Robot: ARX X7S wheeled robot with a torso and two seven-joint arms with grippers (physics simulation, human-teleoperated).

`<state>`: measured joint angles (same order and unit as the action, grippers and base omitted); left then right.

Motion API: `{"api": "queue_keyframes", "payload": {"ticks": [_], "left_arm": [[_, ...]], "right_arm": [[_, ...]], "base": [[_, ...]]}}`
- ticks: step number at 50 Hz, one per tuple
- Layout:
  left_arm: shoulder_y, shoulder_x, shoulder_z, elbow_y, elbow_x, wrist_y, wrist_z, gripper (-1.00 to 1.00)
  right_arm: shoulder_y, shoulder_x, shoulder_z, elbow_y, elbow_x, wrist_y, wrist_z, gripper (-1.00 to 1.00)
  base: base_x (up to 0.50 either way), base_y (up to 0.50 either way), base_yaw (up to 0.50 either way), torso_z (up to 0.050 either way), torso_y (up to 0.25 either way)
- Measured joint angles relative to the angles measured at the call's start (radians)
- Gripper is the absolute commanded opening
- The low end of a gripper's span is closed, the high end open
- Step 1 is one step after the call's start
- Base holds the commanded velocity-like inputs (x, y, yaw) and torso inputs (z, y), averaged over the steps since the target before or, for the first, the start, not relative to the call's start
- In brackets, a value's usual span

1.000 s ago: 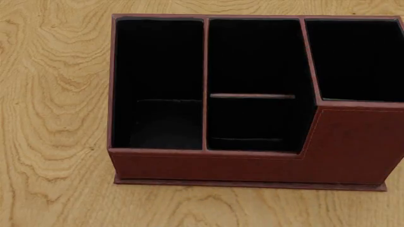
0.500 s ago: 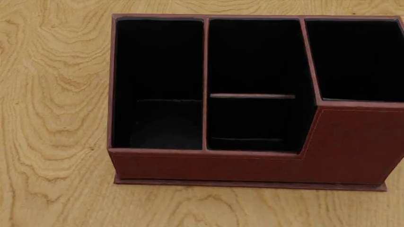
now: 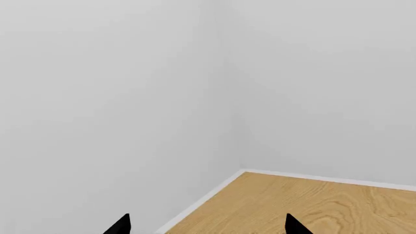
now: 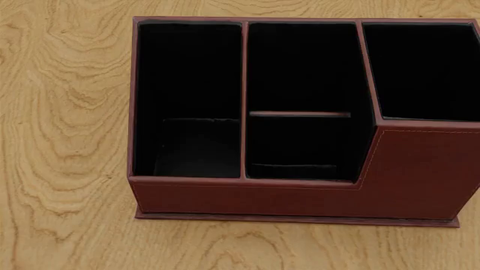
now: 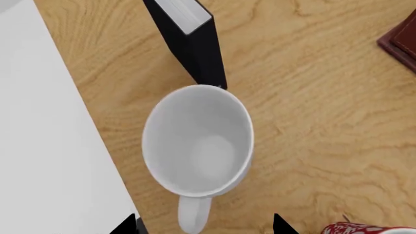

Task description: Pick up the white mug and place it to the right of the caddy.

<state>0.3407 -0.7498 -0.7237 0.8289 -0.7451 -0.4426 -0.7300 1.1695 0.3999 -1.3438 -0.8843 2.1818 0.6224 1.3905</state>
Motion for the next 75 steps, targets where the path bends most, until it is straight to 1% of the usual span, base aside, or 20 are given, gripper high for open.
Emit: {"api": "queue_keyframes", "payload": {"ticks": [34, 75], "left_arm": [[-0.003, 0.021, 0.02, -0.031, 0.03, 0.024, 0.026, 1.0], [-0.024, 0.022, 0.048, -0.044, 0.043, 0.024, 0.035, 1.0]], "right_arm": [[-0.012, -0.011, -0.041, 0.092, -0.034, 0.035, -0.072, 1.0], [-0.04, -0.035, -0.087, 0.162, -0.069, 0.049, -0.122, 1.0]], "base": [[0.0, 0.0, 0.0, 0.0, 0.0], [0.0, 0.0, 0.0, 0.0, 0.0]]}}
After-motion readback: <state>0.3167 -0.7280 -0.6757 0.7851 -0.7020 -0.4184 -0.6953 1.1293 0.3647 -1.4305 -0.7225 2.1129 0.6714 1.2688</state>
